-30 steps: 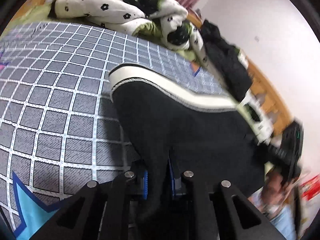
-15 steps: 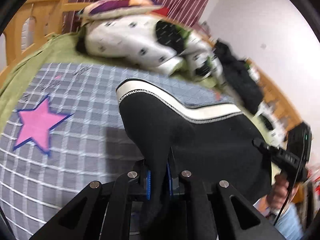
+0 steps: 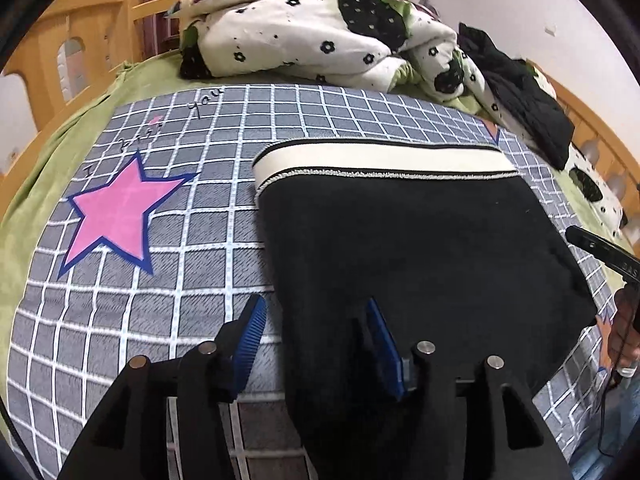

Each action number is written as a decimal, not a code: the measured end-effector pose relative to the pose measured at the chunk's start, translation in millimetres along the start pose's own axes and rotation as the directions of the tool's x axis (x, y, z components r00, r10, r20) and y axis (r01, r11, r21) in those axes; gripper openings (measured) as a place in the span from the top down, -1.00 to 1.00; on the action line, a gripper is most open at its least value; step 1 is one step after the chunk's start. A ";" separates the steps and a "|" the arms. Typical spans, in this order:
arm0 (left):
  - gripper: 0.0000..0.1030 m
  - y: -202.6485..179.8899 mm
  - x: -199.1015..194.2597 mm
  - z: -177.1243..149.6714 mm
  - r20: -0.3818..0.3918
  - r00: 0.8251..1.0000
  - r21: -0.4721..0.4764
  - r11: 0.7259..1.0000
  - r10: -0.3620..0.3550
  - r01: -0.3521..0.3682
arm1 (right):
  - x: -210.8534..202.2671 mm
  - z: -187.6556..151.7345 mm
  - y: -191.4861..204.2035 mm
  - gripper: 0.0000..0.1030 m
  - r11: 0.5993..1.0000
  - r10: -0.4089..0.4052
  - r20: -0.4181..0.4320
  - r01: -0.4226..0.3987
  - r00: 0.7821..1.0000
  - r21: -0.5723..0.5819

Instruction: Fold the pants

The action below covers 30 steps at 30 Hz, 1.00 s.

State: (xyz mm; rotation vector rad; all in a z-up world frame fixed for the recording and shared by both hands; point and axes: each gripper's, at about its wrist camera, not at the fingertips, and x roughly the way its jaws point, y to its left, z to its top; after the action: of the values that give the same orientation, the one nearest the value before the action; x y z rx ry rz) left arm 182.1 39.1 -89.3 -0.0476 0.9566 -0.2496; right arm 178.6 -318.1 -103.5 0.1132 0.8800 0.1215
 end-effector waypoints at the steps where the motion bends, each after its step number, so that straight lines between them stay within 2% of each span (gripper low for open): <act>1: 0.00 1.3 -3.3 -1.8 0.003 1.000 -0.008 1.000 0.006 -0.006 | -9.5 -1.0 2.0 0.03 1.000 0.019 0.039 -0.019 0.999 -0.018; 4: 0.00 5.2 -10.7 -8.3 -0.001 1.000 -0.047 0.999 0.021 -0.021 | -6.7 5.5 3.8 0.03 1.000 -0.002 0.068 0.003 0.998 -0.025; 6: 0.00 9.6 -11.1 -11.1 -0.007 1.000 -0.075 0.997 0.019 -0.020 | 10.5 11.7 3.2 0.06 1.000 -0.008 0.031 0.008 1.000 -0.009; 8: 0.00 15.7 -14.2 -12.9 -0.008 1.000 -0.103 0.994 0.022 -0.023 | 39.0 15.4 4.3 0.42 1.000 -0.019 -0.057 0.019 0.998 -0.003; 9: 0.00 19.0 -15.7 -12.6 -0.005 1.000 -0.118 0.993 0.027 -0.027 | 46.3 15.3 6.1 0.45 1.000 -0.008 -0.067 0.008 0.998 -0.011; 10: 0.00 21.1 -16.9 -12.1 -0.001 1.000 -0.130 0.991 0.030 -0.030 | 48.6 14.6 12.0 0.52 0.999 -0.023 -0.046 0.021 0.999 -0.042; 11: 0.00 23.6 -18.0 -11.2 0.003 1.000 -0.146 0.989 0.030 -0.030 | 47.5 13.1 17.9 0.73 0.997 -0.035 -0.038 0.032 0.999 -0.074; 13: 0.00 28.1 -20.4 -8.9 0.016 1.000 -0.182 0.983 0.019 -0.016 | 33.8 10.9 25.1 0.82 0.993 -0.032 -0.019 0.029 0.999 -0.110; 14: 0.00 28.9 -21.4 -8.4 0.020 1.000 -0.192 0.981 0.012 -0.008 | 22.4 11.9 21.4 0.83 0.997 0.013 -0.004 -0.014 1.000 -0.078; 16: 0.00 29.3 -22.9 -7.1 0.025 1.000 -0.203 0.979 -0.016 0.020 | -7.0 15.2 3.6 0.83 0.988 0.150 0.043 -0.151 0.988 0.029; 17: 0.00 28.1 -23.2 -6.9 0.029 0.999 -0.200 0.979 -0.022 0.028 | -20.4 14.6 -2.4 0.83 0.983 0.176 0.057 -0.179 0.983 0.050; 18: 0.00 25.3 -23.3 -6.6 0.036 0.999 -0.189 0.981 -0.022 0.029 | -26.3 13.0 -1.5 0.83 0.988 0.150 0.069 -0.152 0.986 0.028; 19: 0.00 20.9 -22.7 -6.4 0.042 0.999 -0.169 0.985 -0.015 0.022 | -27.8 6.3 0.8 0.83 0.996 0.086 0.076 -0.084 0.993 -0.027; 21: 0.00 11.2 -20.5 -5.8 0.044 0.999 -0.122 0.992 0.008 -0.003 | -4.5 0.4 2.9 0.71 0.997 -0.003 0.006 0.004 1.000 -0.079; 22: 0.00 6.1 -19.3 -5.4 0.047 0.999 -0.097 0.995 0.016 -0.012 | 13.9 -4.4 -0.7 0.61 0.996 -0.042 -0.066 0.037 0.997 -0.082; 23: 0.00 2.8 -20.0 -4.6 0.054 0.998 -0.081 0.997 0.018 -0.013 | 21.8 -6.9 -5.1 0.58 0.996 -0.040 -0.081 0.034 0.996 -0.078; 26: 0.00 -11.9 -24.8 4.8 0.120 0.993 -0.007 1.000 -0.006 0.007 | 3.1 8.9 -8.2 0.53 0.999 0.006 -0.021 -0.007 1.000 -0.039; 29: 0.00 -28.6 -18.4 27.9 0.144 0.989 0.055 0.998 -0.024 0.016 | -18.1 30.5 4.8 0.53 0.998 0.047 0.140 -0.040 0.989 -0.053; 30: 0.00 -32.3 -14.5 37.4 0.149 0.988 0.061 0.998 -0.036 0.027 | -15.0 39.0 10.3 0.53 0.997 0.052 0.146 -0.042 0.988 -0.065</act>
State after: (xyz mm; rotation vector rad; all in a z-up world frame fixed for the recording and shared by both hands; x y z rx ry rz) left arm 198.4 8.5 -51.2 -0.0275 0.7984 -0.2989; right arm 198.6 -312.1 -65.9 0.0844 0.7250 0.1820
